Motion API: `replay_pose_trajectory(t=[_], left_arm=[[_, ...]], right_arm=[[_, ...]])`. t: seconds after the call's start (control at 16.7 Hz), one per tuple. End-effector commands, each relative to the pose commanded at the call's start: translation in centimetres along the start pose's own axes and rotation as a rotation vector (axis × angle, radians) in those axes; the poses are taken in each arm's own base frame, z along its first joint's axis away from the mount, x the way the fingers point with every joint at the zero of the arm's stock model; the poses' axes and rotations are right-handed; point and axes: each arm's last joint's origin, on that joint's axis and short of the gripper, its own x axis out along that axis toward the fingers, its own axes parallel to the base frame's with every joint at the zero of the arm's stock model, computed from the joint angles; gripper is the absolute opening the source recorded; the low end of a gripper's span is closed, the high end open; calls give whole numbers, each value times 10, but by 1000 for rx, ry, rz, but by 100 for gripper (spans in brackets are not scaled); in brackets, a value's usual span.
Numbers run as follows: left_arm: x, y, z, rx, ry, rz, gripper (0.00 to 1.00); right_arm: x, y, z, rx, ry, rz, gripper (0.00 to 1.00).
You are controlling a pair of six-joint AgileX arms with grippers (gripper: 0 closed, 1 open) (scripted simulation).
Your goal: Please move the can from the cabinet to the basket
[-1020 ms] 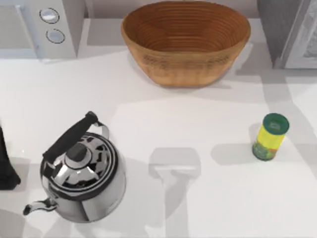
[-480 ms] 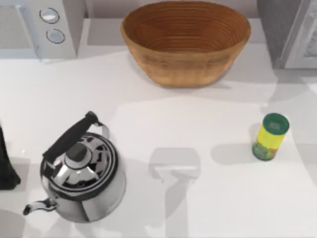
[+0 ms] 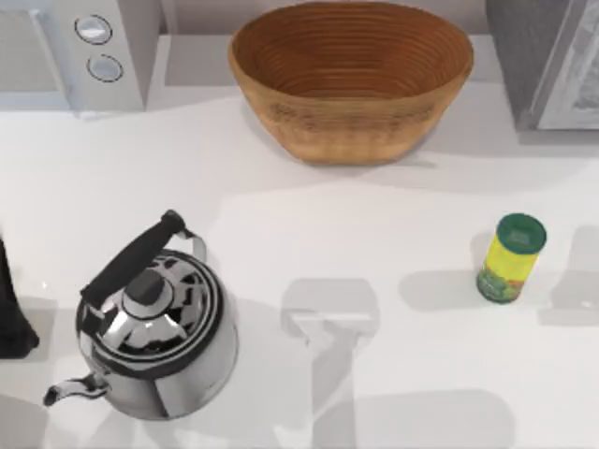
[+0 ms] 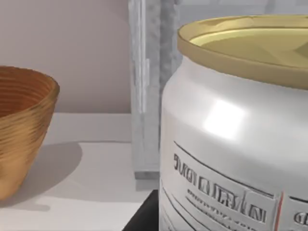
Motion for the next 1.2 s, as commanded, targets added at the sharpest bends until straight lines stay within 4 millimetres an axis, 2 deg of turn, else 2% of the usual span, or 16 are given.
replay_pose_trajectory(t=[0.12, 0.3, 0.42, 0.78, 0.96, 1.2], left_arm=[[0, 0, 0, 0, 0, 0, 100], [0, 0, 0, 0, 0, 0, 100], [0, 0, 0, 0, 0, 0, 100], [0, 0, 0, 0, 0, 0, 100], [0, 0, 0, 0, 0, 0, 100], [0, 0, 0, 0, 0, 0, 100]], right_arm=[[-1, -2, -32, 5, -33, 3, 0], [0, -5, -61, 7, -80, 7, 0], [1, -5, -68, 7, -95, 8, 0], [2, -5, -71, 9, -79, 10, 0], [1, -3, -53, 9, -105, 15, 0], [8, 5, 2, 12, -146, 18, 0]])
